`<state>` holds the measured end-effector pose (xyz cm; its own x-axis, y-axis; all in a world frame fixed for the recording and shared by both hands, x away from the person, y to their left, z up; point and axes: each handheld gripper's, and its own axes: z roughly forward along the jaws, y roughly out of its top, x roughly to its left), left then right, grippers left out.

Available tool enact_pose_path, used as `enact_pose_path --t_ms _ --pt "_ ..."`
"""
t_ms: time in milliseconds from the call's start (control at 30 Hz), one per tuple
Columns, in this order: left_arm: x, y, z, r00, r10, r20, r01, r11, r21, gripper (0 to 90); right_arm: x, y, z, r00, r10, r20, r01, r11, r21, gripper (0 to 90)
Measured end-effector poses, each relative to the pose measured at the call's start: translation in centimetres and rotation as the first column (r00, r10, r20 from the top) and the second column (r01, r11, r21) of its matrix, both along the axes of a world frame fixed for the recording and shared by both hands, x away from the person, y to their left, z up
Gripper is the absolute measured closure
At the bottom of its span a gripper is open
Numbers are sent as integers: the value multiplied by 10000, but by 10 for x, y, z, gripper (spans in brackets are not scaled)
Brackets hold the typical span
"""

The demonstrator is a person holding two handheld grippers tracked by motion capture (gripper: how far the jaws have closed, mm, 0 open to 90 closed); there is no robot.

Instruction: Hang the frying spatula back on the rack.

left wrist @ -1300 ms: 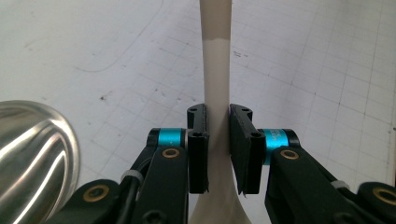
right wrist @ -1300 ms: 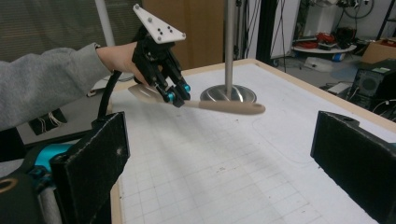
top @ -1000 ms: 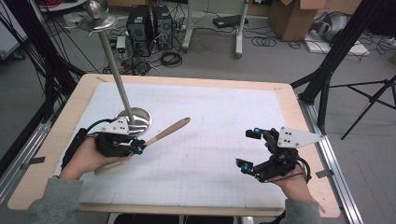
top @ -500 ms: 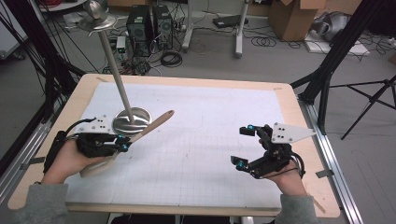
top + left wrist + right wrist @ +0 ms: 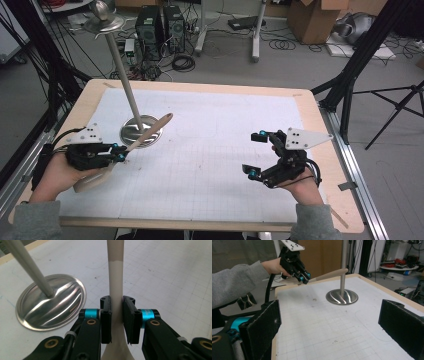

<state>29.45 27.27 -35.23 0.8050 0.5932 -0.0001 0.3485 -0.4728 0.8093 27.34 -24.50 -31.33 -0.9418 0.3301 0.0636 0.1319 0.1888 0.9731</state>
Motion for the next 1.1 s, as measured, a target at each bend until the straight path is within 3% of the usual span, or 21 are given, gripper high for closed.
enact_pose_path --t_ms 167,267,467,700,1100 --pt "-4 8 -1 9997 244 17 -243 9997 -41 774 3 2 -1 10000 64 -21 -64 10000 24 34" --pt "-5 11 -5 9999 126 -118 -127 9999 -60 775 5 3 -1 10000 63 -39 -63 10000 58 34" --pt "-8 17 -7 9994 323 -125 -322 9994 130 775 8 4 0 9999 132 10 -132 9999 111 34" --pt "-15 31 -2 9975 708 60 -705 9967 -392 775 12 3 -1 10000 76 51 -77 9999 119 34" --pt "-16 52 3 9939 1086 206 -1068 9913 -765 774 10 3 -3 10000 -3 -5 3 10000 27 34"
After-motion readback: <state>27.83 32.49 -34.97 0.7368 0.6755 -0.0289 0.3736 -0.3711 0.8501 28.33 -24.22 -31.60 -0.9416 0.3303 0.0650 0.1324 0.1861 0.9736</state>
